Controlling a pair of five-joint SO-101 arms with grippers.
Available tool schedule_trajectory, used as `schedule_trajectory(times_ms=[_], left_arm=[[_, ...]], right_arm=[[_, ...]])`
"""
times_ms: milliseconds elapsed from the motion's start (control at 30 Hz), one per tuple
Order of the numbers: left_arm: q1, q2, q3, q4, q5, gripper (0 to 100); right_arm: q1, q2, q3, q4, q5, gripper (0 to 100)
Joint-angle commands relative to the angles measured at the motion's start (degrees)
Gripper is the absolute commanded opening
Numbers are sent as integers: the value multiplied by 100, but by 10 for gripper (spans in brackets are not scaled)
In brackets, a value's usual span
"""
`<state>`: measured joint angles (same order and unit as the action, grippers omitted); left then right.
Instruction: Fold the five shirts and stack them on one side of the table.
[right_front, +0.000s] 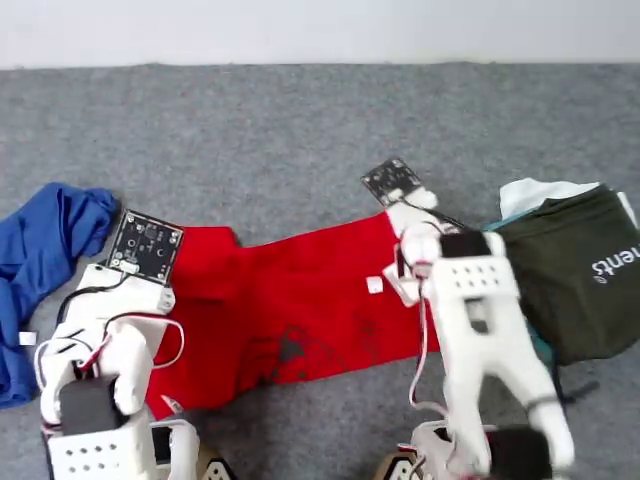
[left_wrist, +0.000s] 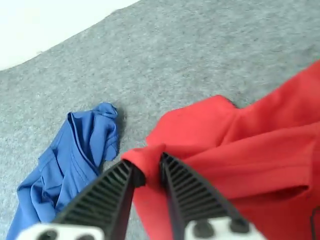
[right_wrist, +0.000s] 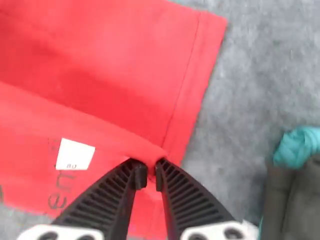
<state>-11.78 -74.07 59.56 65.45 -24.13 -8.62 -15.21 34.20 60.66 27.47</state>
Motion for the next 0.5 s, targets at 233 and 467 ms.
schedule_trajectory(times_ms=[233, 467], left_arm=[[70, 554, 435, -1125, -18, 55], [97, 2822, -822, -1301, 642, 55]], right_arm=[[-66, 2484, -2866, -66, -149, 9], [-66, 3723, -4431, 505, -149, 9]])
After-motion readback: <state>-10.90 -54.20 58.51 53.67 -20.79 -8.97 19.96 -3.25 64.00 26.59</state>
